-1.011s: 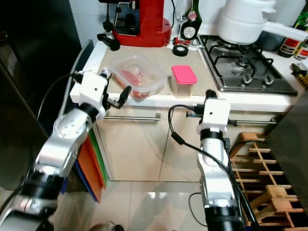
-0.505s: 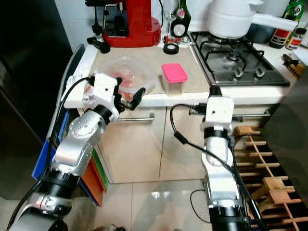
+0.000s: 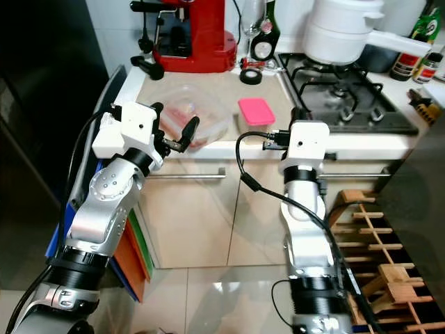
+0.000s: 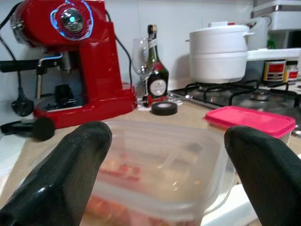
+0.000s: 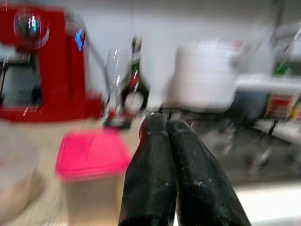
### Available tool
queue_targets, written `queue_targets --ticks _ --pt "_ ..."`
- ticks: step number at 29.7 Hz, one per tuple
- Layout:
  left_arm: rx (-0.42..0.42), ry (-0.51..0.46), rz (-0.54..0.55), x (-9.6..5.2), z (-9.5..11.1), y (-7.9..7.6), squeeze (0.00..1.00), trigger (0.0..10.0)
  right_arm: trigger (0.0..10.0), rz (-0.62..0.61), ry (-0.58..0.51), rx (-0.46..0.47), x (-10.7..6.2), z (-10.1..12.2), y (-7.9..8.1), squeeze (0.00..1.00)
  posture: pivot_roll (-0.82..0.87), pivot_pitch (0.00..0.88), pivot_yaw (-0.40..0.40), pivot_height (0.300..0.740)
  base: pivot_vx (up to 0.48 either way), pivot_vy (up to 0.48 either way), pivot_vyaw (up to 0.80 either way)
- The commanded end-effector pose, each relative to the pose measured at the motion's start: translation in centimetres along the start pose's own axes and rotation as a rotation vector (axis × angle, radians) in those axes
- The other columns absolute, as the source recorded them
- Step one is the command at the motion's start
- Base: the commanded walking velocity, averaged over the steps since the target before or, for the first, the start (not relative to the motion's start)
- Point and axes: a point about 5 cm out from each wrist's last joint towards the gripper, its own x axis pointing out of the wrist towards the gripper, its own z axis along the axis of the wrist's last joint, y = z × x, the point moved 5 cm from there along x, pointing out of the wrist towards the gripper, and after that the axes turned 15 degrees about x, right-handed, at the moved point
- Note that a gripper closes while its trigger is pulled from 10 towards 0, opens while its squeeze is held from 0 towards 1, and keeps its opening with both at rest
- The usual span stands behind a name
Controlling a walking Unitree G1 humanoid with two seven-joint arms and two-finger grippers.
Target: Restocking fridge
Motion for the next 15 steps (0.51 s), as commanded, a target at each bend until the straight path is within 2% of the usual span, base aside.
queue_targets --ticks 1,2,3,4,5,10,15 --pt "0.016 0.004 0.013 -0.1 0.2 0.3 0.00 10.0 10.0 -0.007 0.049 0.044 0.5 -0.7 0.0 0.00 0.03 0.000 -0.012 0.740 0.000 0.000 0.00" --pt "0.018 0.004 0.017 -0.2 0.2 0.4 0.00 10.0 10.0 -0.008 0.050 0.057 0.7 -0.6 0.1 0.23 0.03 0.000 -0.012 0.740 0.000 0.000 0.00" --pt "0.018 0.004 0.019 -0.2 0.2 0.4 0.00 10.0 10.0 -0.007 0.048 0.065 0.8 -0.5 0.1 0.23 0.03 0.000 -0.014 0.740 0.000 0.000 0.00" --pt "0.019 0.005 0.021 -0.3 0.2 0.5 0.00 10.0 10.0 -0.001 0.038 0.060 1.0 -0.2 0.2 0.95 0.03 0.000 -0.015 0.740 0.000 0.000 0.00" --pt "0.021 0.006 0.023 -0.3 0.2 0.5 0.00 10.0 10.0 0.013 0.032 0.055 1.0 0.0 0.4 1.00 0.03 0.000 -0.015 0.740 0.000 0.000 0.00" --pt "0.029 0.007 0.029 -0.5 0.2 0.6 0.00 10.0 10.0 0.036 0.029 0.058 0.8 0.4 1.1 1.00 0.03 0.000 -0.022 0.740 0.000 0.000 0.00" --pt "0.027 0.008 0.024 -0.5 0.2 0.3 0.00 10.0 10.0 0.024 0.045 0.072 0.8 0.0 0.9 1.00 0.03 0.000 -0.020 0.740 0.000 0.000 0.00"
